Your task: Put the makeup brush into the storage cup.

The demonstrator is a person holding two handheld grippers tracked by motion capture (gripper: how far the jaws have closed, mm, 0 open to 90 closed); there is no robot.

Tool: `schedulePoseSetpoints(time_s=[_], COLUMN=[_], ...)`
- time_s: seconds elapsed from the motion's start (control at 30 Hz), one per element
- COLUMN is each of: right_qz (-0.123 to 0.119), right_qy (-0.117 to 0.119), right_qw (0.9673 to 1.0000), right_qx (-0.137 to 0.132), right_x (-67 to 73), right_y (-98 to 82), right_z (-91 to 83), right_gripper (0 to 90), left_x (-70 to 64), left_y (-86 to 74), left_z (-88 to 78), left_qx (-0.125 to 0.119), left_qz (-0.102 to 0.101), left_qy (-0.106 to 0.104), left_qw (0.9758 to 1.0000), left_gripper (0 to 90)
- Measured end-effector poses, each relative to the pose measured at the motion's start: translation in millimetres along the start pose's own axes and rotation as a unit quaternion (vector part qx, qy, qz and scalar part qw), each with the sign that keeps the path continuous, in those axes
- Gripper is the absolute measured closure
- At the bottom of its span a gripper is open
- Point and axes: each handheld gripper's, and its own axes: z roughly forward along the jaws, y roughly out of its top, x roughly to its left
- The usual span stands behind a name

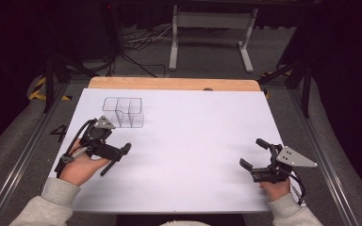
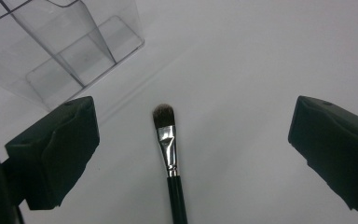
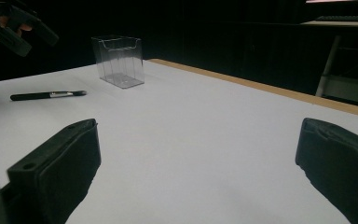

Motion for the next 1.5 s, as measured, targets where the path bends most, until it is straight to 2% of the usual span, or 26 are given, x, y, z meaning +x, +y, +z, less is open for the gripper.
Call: schedulePoseSetpoints(time_s=[0.2, 0.3, 0.43, 0.77, 1.03, 1.23, 1.27, 1.37, 1.5], right_qz=[0.002, 0.003, 0.003, 0.003, 0.005, 0.003, 0.003, 0.002, 0.004], right_qy=[0.002, 0.002, 0.002, 0.002, 0.003, 0.002, 0.002, 0.002, 0.003], right_qw=[1.0, 1.0, 1.0, 1.0, 1.0, 1.0, 1.0, 1.0, 1.0], right_qx=[0.001, 0.002, 0.001, 0.002, 0.003, 0.005, 0.005, 0.004, 0.004], right_x=[-0.3, -0.5, -0.9, -0.9, -0.6, -0.6, -0.6, -0.8, -1.0], right_y=[-0.2, -0.2, -0.4, -0.4, -0.7, -0.9, -0.9, -0.7, -0.9], right_z=[0.0, -0.1, -0.2, -0.2, 0.5, 0.4, 0.4, 0.2, -0.2], right_gripper=[0.6, 0.6, 0.6, 0.6, 0.6, 0.6, 0.6, 0.6, 0.6], left_x=[1.3, 1.8, 4.1, 9.5, 13.4, 14.1, 14.1, 15.8, 18.1], left_y=[6.9, 9.0, 12.3, 15.1, 17.5, 19.5, 19.5, 20.1, 20.0], left_z=[3.6, 4.8, 7.6, 9.7, 11.8, 18.1, 18.1, 20.4, 23.0], left_qx=[0.039, 0.05, 0.083, 0.119, 0.147, 0.18, 0.18, 0.194, 0.201], left_qz=[0.001, 0.002, 0.001, -0.007, -0.011, -0.009, -0.009, -0.011, -0.015], left_qy=[-0.002, -0.001, -0.002, -0.004, -0.007, -0.008, -0.008, -0.01, -0.016], left_qw=[0.9992, 0.9988, 0.9965, 0.9928, 0.989, 0.9836, 0.9836, 0.9809, 0.9793], left_gripper=[2.4, 2.7, 3.2, 4.4, 5.8, 5.7, 5.7, 5.9, 7.1])
